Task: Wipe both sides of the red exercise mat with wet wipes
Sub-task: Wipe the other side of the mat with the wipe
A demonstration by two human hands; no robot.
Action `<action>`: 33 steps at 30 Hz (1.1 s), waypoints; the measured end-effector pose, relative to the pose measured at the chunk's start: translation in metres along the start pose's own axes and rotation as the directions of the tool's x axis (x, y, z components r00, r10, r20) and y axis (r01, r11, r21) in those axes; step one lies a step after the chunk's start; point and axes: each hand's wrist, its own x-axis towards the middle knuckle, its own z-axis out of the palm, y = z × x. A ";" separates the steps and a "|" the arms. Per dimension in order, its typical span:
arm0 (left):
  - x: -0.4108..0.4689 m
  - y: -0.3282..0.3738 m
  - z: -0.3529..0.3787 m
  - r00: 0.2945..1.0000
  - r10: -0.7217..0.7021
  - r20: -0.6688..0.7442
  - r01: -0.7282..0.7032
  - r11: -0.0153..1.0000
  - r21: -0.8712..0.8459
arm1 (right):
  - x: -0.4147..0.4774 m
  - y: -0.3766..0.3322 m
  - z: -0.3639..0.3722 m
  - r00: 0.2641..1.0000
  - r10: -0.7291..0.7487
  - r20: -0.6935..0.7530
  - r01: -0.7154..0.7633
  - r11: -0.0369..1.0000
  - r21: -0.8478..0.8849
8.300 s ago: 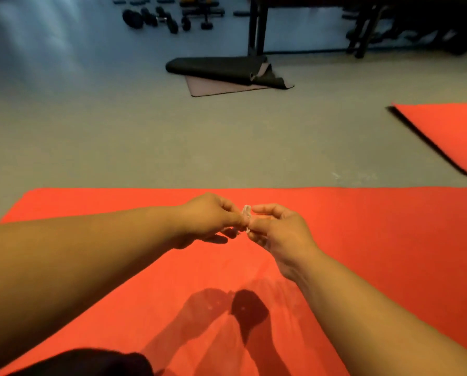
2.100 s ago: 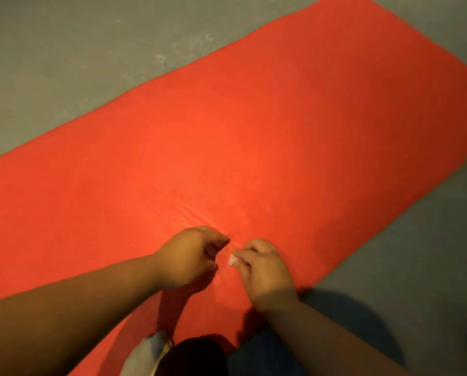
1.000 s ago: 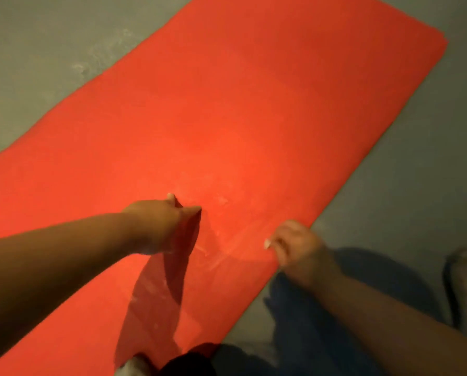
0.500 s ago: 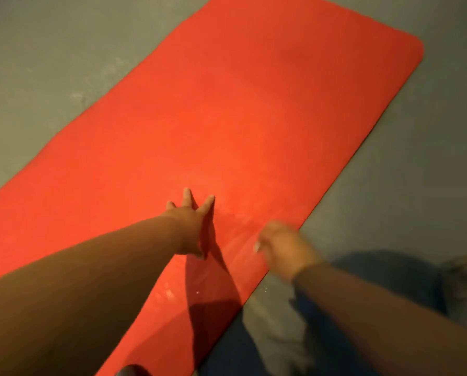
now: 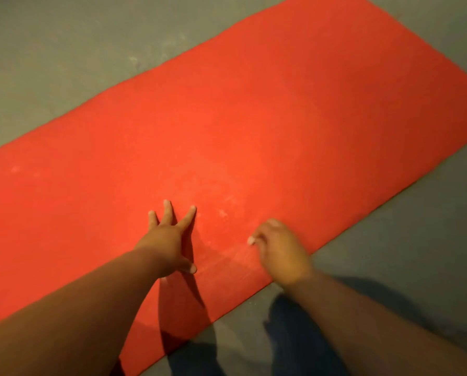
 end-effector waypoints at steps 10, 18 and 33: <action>0.008 0.001 -0.003 0.998 -0.051 0.033 0.051 0.999 0.009 | 0.000 -0.038 0.037 0.951 -0.140 0.276 0.164 0.984 -0.067; 0.009 0.001 -0.003 0.998 -0.050 0.034 0.050 0.999 -0.011 | 0.023 0.050 -0.067 0.883 0.331 -0.333 -0.374 0.925 -0.070; 0.002 -0.006 0.003 0.998 -0.022 -0.061 0.016 0.994 -0.107 | 0.023 0.023 -0.062 0.982 0.190 0.010 -0.164 0.869 -0.467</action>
